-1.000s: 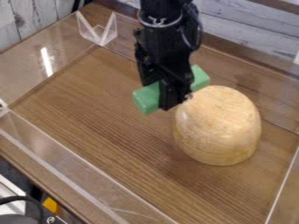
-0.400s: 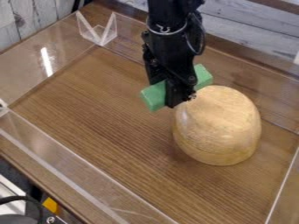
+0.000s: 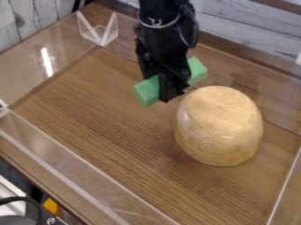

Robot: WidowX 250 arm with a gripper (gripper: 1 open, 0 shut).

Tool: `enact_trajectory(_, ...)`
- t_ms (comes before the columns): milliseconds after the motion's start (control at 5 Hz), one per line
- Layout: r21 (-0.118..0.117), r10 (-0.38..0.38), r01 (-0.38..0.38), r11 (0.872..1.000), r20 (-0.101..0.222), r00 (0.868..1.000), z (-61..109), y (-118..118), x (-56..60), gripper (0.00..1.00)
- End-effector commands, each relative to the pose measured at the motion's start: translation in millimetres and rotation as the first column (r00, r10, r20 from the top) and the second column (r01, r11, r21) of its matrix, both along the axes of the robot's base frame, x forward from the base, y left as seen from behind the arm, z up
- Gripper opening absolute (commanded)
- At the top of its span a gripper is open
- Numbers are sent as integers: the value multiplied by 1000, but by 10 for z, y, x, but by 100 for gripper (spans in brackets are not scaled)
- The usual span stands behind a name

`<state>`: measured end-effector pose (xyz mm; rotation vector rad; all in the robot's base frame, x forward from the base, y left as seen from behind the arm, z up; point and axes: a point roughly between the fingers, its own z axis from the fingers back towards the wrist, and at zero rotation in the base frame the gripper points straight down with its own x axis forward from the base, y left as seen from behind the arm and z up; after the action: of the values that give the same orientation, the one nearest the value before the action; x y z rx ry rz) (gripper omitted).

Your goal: Put the green block in the brown bowl

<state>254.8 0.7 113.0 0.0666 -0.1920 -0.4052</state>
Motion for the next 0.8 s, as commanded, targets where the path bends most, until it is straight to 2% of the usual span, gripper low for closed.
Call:
enact_trajectory(0, 2, 34, -34, 999, 50, 998, 122, 37, -12, 0)
enact_trajectory(400, 4, 38, -38, 999, 70, 997, -44, -15, 105, 0)
enact_trajectory(600, 1, -2, 2, 1000, 79, 997, -49, -2, 110, 0)
